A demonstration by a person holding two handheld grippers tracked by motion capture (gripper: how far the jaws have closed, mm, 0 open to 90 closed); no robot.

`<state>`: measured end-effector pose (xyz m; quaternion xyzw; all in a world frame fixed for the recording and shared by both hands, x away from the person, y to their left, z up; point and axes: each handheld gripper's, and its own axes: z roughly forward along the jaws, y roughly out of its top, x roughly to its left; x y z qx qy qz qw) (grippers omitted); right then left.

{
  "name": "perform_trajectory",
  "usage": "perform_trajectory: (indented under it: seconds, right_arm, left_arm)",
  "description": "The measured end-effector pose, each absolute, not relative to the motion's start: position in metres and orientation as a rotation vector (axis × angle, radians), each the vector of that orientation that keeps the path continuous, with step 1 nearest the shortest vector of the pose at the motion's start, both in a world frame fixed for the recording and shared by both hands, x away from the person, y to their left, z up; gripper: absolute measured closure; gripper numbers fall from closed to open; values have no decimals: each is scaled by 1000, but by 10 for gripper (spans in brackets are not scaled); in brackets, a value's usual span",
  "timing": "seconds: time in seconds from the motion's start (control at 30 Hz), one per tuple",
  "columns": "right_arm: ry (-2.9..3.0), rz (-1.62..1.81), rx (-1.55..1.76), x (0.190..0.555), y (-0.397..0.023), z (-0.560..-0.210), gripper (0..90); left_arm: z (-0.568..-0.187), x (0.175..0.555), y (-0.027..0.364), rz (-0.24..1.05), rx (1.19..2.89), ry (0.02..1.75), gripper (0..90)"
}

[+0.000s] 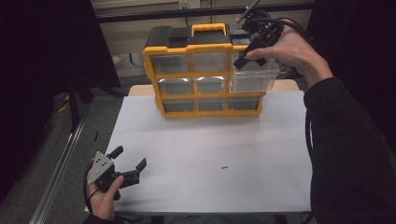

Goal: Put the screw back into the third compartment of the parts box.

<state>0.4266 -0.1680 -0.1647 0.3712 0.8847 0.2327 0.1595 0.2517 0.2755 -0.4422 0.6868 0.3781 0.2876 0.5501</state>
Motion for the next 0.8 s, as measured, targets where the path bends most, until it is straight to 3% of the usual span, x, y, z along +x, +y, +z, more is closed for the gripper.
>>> perform_trajectory:
  seconds: [0.27, 0.8]
  right_arm:
    - [2544, 679, 989, 418, -161, -166, 148]
    - [2589, 708, 820, 399, -131, -175, 118]
  left_arm:
    - [-442, 251, 275, 682, 1626, 895, 28]
    - [-442, 251, 275, 676, 1624, 894, 27]
